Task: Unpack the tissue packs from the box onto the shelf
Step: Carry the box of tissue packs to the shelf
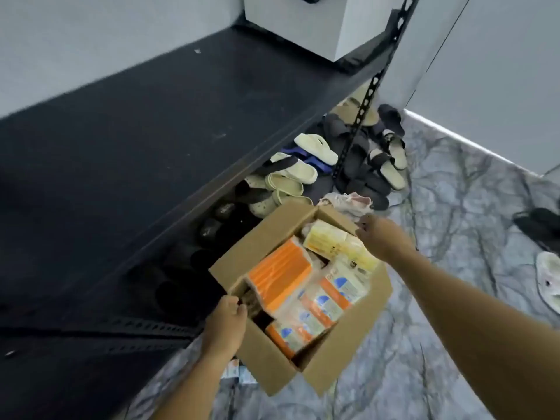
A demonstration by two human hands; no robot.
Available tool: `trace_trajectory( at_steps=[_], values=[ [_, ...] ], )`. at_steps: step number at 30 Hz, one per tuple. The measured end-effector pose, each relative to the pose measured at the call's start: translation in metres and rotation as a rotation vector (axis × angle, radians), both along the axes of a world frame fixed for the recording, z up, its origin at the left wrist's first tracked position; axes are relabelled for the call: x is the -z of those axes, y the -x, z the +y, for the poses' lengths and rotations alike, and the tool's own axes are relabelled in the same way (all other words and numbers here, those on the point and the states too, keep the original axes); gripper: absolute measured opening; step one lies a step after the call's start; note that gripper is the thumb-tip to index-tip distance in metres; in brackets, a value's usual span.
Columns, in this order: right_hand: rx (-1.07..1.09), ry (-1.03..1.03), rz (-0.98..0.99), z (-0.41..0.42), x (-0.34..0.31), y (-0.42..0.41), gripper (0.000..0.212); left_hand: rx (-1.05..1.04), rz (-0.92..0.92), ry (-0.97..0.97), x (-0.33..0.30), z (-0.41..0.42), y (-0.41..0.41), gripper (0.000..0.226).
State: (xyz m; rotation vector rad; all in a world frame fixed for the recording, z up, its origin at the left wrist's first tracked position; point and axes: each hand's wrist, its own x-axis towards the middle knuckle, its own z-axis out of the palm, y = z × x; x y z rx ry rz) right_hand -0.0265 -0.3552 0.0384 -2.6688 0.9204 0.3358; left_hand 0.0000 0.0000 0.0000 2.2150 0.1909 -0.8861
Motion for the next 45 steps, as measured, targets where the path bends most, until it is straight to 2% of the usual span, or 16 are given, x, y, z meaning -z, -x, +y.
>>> trace_trajectory(
  at_steps=[2,8,10,15,20,24,25,26,27,28,33,40,45],
  values=[
    [0.001,0.019,-0.034,-0.018,0.025,-0.012,0.036,-0.01,-0.07,-0.045,0.025,-0.012,-0.006,0.031],
    [-0.044,-0.025,-0.007,-0.046,0.089,-0.051,0.044,0.014,-0.198,-0.275,0.094,-0.03,-0.015,0.024],
    [-0.056,-0.062,-0.014,-0.051,0.113,-0.061,0.046,-0.041,-0.184,-0.314,0.108,-0.035,-0.012,0.043],
    [-0.064,-0.109,0.038,-0.062,0.155,-0.071,0.058,-0.232,-0.127,-0.241,0.127,-0.05,-0.009,0.075],
    [-0.015,-0.144,0.156,-0.069,0.176,-0.075,0.058,-0.246,-0.053,-0.185,0.141,-0.054,-0.007,0.096],
    [-0.033,-0.059,0.195,-0.063,0.189,-0.067,0.056,-0.146,0.032,-0.236,0.142,-0.057,0.006,0.085],
    [-0.023,-0.025,0.18,-0.062,0.191,-0.063,0.053,-0.125,0.011,-0.222,0.138,-0.057,0.008,0.087],
    [-0.025,0.004,0.165,-0.062,0.191,-0.06,0.048,-0.129,-0.006,-0.197,0.146,-0.052,0.009,0.115],
    [-0.041,0.024,0.155,-0.062,0.19,-0.056,0.044,-0.098,-0.004,-0.176,0.146,-0.049,0.009,0.102],
    [-0.058,0.032,0.153,-0.061,0.187,-0.053,0.043,-0.109,-0.011,-0.171,0.152,-0.042,0.009,0.115],
    [-0.107,0.021,0.185,-0.058,0.169,-0.027,0.054,-0.014,-0.023,-0.137,0.148,-0.017,0.013,0.115],
    [-0.204,0.103,0.253,-0.029,0.136,0.017,0.077,0.015,-0.011,-0.121,0.125,0.023,0.038,0.116],
    [-0.243,0.104,0.235,-0.002,0.107,0.052,0.087,0.045,-0.087,-0.081,0.101,0.06,0.067,0.118]
  ],
)
